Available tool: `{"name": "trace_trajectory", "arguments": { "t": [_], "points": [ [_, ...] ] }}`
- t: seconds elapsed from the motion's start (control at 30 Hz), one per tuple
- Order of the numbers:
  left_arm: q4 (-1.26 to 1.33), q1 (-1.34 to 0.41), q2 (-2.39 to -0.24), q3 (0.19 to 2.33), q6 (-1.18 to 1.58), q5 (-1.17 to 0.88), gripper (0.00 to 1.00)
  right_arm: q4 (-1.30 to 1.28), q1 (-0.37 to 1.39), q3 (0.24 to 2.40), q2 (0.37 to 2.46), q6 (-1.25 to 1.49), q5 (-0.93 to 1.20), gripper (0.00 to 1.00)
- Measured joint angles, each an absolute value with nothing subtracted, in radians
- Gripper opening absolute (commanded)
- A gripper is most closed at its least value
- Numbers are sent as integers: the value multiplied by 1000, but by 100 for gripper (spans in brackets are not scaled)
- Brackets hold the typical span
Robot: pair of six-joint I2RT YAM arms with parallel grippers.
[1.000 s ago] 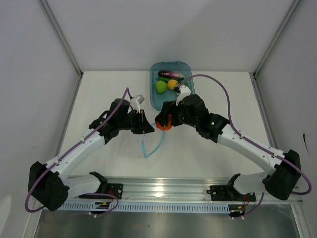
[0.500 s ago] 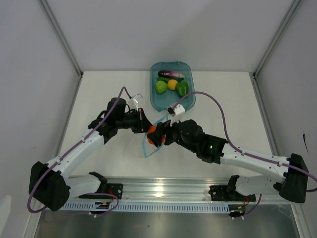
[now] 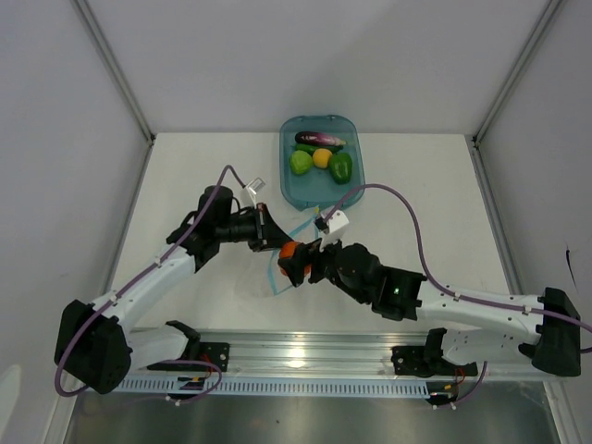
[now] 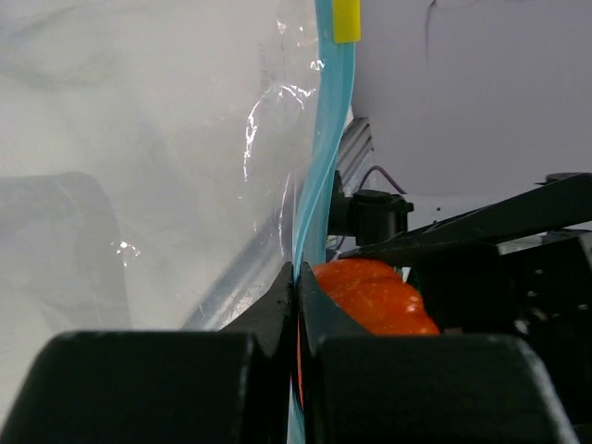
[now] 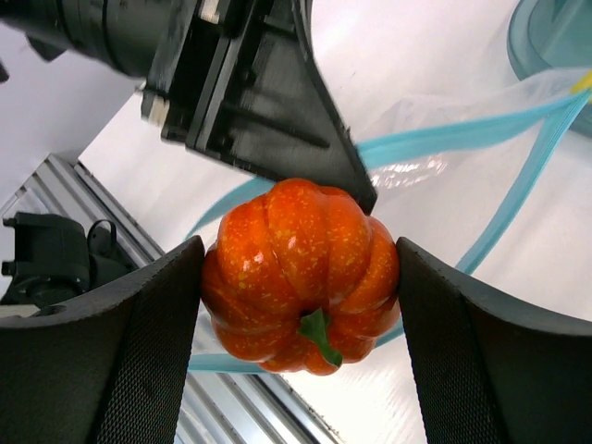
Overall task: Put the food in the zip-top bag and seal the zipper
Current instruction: Place the fake vegetable in the zipper food storage bag.
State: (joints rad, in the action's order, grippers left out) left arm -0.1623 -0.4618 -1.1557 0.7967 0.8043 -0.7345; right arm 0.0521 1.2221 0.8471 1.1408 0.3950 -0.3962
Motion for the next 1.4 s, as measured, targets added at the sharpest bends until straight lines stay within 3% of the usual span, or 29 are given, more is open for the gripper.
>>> {"name": "trace_trajectory", "arguments": {
  "t": [0.27, 0.37, 0.5, 0.6, 0.73, 0.8, 1.4],
  "points": [
    [107, -458, -1156, 712, 1006, -872, 1, 46, 1288, 781, 1119, 382, -464, 9],
    [183, -458, -1156, 687, 1066, -904, 1, 27, 1288, 776, 1119, 385, -488, 14],
    [190, -458, -1148, 686, 1068, -911, 1, -8, 1288, 776, 1119, 393, -535, 59],
    [133, -458, -1127, 691, 1036, -892, 1, -53, 1287, 781, 1119, 398, -556, 74],
    [29, -458, -1095, 713, 968, -850, 1, -118, 1281, 823, 1121, 410, -571, 86],
    [-17, -458, -1079, 723, 938, -830, 1, -138, 1274, 857, 1123, 414, -571, 99],
    [-322, -458, -954, 798, 734, -660, 1, -302, 1253, 1086, 1153, 460, -588, 99]
  ]
}}
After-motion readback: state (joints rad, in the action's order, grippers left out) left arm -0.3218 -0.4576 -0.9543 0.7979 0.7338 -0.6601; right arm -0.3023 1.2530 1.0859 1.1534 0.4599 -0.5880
